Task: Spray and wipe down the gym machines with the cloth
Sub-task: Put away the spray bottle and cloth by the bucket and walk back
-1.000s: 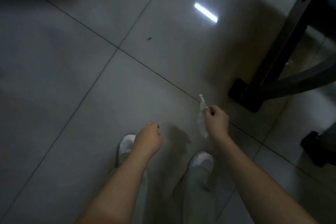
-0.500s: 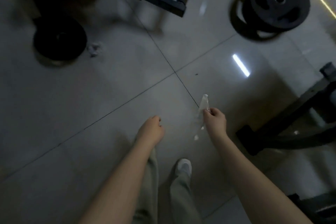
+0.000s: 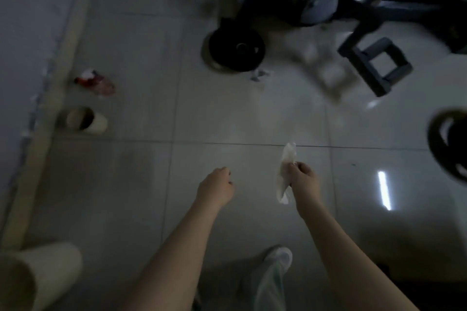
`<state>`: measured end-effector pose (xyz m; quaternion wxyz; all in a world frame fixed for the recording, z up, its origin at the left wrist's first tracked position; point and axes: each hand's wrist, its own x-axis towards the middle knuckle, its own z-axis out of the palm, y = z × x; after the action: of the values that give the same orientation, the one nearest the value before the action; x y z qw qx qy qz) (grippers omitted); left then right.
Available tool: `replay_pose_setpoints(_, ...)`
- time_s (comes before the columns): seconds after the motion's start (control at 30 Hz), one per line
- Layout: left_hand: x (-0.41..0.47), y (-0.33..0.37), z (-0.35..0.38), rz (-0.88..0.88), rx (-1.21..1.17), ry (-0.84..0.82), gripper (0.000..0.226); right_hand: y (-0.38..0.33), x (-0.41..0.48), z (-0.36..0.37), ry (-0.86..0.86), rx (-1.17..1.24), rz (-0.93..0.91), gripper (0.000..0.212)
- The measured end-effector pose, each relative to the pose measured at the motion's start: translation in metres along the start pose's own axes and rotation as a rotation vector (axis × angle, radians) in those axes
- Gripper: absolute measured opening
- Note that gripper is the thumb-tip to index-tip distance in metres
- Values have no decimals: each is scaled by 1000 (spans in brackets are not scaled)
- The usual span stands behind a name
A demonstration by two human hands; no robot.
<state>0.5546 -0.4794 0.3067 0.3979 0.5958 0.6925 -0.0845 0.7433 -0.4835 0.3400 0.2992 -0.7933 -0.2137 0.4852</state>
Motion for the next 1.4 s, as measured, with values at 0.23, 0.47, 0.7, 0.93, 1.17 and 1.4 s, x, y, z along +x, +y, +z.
replay_pose_setpoints(0.23,-82,-193,-26,-318,-230,96,34,19,-98,157,-220,-188,-29,27)
replay_pose_setpoints(0.47,-185,-353,-3,-615,-512,190,32,68,-203,296,-538,-441,-185,26)
replay_pose_setpoints(0.7,-273,-464,39,-838,-758,226,36,142,-311,423,-807,-607,-218,21)
replay_pose_setpoints(0.93,-316,-556,56,-966,-797,334,36,194,-391,539,-932,-629,-161,18)
replay_pose_setpoints(1.17,-318,-613,53,-1016,-909,349,35,218,-415,613,-1013,-787,-148,35)
replay_pose_setpoints(1.4,-313,-612,43,-1025,-916,330,34,227,-391,603,-994,-901,-183,41)
